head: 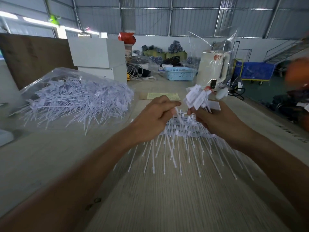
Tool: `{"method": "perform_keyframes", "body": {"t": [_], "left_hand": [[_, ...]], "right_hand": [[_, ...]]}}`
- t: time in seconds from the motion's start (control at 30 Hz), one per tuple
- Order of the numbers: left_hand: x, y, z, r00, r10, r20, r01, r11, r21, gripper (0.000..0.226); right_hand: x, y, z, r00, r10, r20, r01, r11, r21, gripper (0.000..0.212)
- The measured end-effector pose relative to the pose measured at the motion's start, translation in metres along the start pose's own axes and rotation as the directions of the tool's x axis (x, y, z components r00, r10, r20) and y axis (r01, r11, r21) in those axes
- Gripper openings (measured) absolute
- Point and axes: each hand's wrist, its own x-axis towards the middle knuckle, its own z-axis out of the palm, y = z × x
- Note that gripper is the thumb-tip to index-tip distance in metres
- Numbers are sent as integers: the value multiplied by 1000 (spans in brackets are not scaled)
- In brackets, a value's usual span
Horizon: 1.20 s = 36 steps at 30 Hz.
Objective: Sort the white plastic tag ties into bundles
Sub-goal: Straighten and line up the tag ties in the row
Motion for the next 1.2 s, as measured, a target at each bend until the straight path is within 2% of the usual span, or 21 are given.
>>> {"method": "perform_keyframes", "body": {"t": [0.07,0.13,0.23,0.33,0.5,0.63,0.73,0.83,0.97,1.03,1.1,1.2], "left_hand": [[0,6,1,999,26,-21,-27,999,-39,35],[-1,10,2,993,33,-112,-47,991,-125,31],[0,14,3,985,-7,-174,-47,951,-306,32],[-1,14,4,991,21,-132,-64,940,-335,40],[-1,14,4,998,38,-56,-50,968,-245,48],[-2,12,4,999,1,-52,-13,972,-233,41],[-3,4,2,1000,-1,-18,-2,989,-151,40],[-3,0,4,996,19,-84,-23,999,-39,31],[-2,-3,5,980,115,-164,-103,992,75,17],[-1,-3,4,981,108,-161,-103,994,41,16],[-1,-2,4,984,98,-146,-102,994,-26,14],[-1,-5,3,995,8,-98,-22,989,-147,13]], "right_hand": [[2,1,0,997,55,-55,-50,996,72,25],[3,0,1,993,96,-73,-83,984,160,22],[-1,-5,2,993,119,1,-115,961,252,24],[-4,-8,5,991,97,91,-117,960,255,38],[-4,-6,4,992,93,81,-105,979,173,27],[-1,-5,3,996,77,-53,-69,986,153,17],[2,-2,0,980,149,-135,-117,969,218,18],[1,0,1,981,153,-123,-127,973,195,17],[-1,0,5,998,39,-58,-25,975,220,24],[-1,0,4,999,-40,-37,46,986,162,26],[-2,-1,2,993,-110,-31,111,994,20,18],[-1,1,-1,988,-151,-43,142,976,-165,19]]}}
